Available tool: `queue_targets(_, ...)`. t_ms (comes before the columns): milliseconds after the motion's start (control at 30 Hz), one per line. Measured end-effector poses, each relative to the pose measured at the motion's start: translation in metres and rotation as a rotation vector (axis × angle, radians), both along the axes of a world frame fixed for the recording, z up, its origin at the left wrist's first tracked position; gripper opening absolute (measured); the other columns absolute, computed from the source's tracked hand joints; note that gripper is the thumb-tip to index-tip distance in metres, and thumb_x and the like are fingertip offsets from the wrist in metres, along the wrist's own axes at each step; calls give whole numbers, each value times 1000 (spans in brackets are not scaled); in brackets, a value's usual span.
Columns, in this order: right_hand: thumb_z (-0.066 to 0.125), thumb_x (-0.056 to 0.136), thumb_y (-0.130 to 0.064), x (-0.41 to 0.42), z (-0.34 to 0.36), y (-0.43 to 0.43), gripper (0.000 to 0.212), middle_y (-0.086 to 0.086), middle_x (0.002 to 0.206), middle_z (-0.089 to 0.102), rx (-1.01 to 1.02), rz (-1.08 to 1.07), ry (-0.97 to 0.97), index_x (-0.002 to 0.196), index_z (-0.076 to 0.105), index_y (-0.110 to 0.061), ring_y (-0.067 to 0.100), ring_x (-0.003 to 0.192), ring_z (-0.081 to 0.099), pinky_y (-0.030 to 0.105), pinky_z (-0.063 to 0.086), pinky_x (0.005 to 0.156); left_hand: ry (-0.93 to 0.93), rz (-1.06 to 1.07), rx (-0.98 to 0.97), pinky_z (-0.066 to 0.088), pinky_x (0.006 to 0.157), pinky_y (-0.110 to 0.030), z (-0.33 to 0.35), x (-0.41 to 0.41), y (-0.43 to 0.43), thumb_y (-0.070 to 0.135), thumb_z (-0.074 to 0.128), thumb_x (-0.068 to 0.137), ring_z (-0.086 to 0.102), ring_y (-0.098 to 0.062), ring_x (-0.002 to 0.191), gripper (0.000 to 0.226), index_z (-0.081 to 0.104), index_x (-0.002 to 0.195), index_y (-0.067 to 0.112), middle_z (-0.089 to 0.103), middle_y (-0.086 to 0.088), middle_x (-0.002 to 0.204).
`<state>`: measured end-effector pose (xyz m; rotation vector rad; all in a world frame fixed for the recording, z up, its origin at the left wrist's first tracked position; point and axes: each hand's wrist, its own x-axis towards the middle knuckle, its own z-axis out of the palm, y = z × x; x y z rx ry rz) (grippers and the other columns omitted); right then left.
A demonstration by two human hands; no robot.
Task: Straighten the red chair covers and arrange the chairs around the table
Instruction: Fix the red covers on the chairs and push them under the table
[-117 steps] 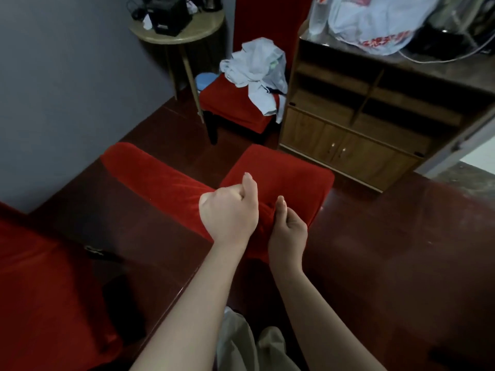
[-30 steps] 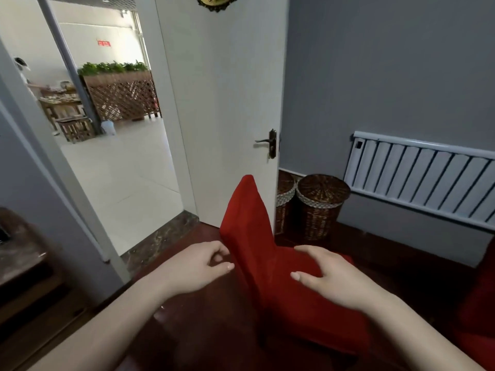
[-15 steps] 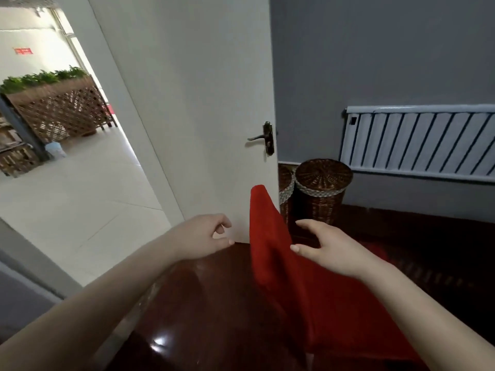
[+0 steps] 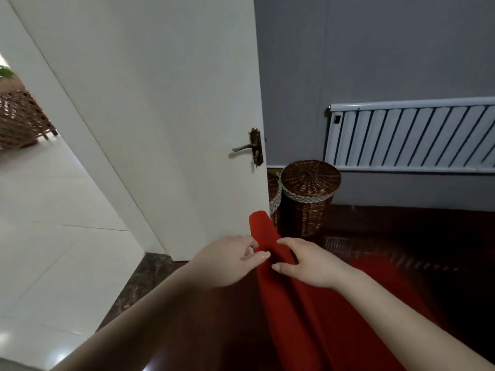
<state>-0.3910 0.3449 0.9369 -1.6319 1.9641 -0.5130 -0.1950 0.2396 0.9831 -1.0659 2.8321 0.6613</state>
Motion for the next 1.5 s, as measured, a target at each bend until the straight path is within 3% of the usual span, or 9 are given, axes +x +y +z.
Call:
queue_targets(167,59,89,-57,-18,-9,-49,70,-2,148,44,68,-55,-34,147,38,-24,13,131,45,32,40,108,-108,-92,-84,45,99,-31,-6,-5,-51,61,44,96,55,-9,120,49,52,134,31,60,9,131)
queue_targets(367,62,88,-55,-49,-21,-40,72,0,147,45,125,-257,-76,148,38,-24,14,131,46,23,36,105,-168,-292,-96,42,101,-33,-26,-40,-111,56,42,99,52,-11,122,47,51,136,29,59,8,131)
queue_targets(500,61,87,-58,-52,-44,-7,76,0,150,42,225,-472,-116,149,35,-24,16,133,44,30,37,110,-176,-512,-79,45,100,-33,-54,-90,-138,56,46,98,57,-8,117,47,53,135,28,62,7,126)
queue_targets(733,56,88,-64,-5,-71,21,75,1,150,43,325,-898,-181,148,36,-25,19,134,44,33,36,111,-187,-951,-127,45,101,-33,-90,-171,-171,64,39,97,52,-7,121,54,49,139,31,56,12,134)
queue_targets(967,36,83,-81,82,-94,-9,81,5,138,53,509,-1300,-140,139,45,-23,26,127,50,39,40,102,-183,-1298,-238,44,100,-36,-116,-179,-181,69,34,95,52,-12,123,59,45,140,32,55,13,135)
queue_targets(1133,11,82,-83,144,-105,-35,81,-4,106,67,478,-1522,152,101,65,-26,19,105,59,35,36,96,-177,-1405,-279,42,98,-37,-144,-147,-169,65,24,99,56,-18,118,53,54,128,32,60,8,123)
queue_targets(1333,18,91,-70,152,-111,-51,69,-3,90,66,451,-1674,375,86,66,-22,20,92,60,36,37,90,122,-1354,-324,43,81,-33,-157,-133,-177,59,24,99,63,-12,93,51,68,109,33,69,12,98)
queue_targets(1500,32,93,-58,163,-121,-63,54,-1,74,62,375,-1745,552,73,63,-18,22,76,59,37,42,81,314,-1418,-230,49,65,-34,-161,-124,-185,46,43,97,65,-13,72,37,74,90,28,68,11,79)
